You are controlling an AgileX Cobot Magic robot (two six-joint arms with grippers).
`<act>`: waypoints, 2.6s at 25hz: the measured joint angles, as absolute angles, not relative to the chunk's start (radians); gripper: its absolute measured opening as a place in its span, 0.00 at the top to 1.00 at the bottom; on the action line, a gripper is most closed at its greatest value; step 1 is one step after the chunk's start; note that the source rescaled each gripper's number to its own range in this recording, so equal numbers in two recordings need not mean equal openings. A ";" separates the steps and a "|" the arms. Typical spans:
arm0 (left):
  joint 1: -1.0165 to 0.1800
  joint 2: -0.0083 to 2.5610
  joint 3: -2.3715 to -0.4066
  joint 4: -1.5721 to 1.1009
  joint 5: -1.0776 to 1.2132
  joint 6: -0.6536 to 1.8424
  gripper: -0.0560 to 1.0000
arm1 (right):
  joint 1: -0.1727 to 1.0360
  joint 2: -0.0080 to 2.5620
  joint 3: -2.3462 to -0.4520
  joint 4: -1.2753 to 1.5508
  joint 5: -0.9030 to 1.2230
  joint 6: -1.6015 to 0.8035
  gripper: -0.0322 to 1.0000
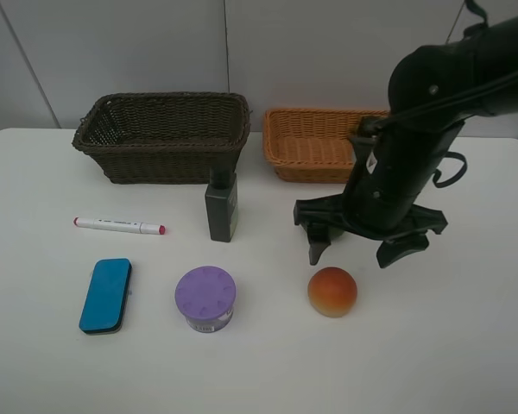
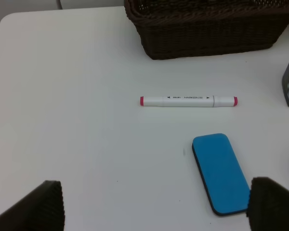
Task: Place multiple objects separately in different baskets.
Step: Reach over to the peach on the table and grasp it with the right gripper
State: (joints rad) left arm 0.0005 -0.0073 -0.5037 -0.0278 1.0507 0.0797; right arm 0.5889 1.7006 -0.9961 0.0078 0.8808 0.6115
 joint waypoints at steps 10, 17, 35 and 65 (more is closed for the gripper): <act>0.001 -0.007 -0.504 -0.028 1.051 0.080 0.00 | 0.595 1.804 -0.995 0.054 0.849 0.612 0.00; 0.001 -0.007 -0.504 -0.028 1.051 0.080 0.00 | 0.600 1.826 -0.995 0.076 0.823 0.612 0.00; 0.001 -0.007 -0.504 -0.027 1.051 0.080 0.00 | 0.600 1.903 -0.995 0.090 0.790 0.612 0.00; 0.001 -0.007 -0.504 -0.027 1.051 0.080 0.00 | 0.600 1.921 -0.995 0.109 0.792 0.612 0.97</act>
State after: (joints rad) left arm 0.0005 -0.0073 -0.5037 -0.0266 1.0507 0.0797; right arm 0.6005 1.9213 -0.9951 0.1087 0.7915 0.6118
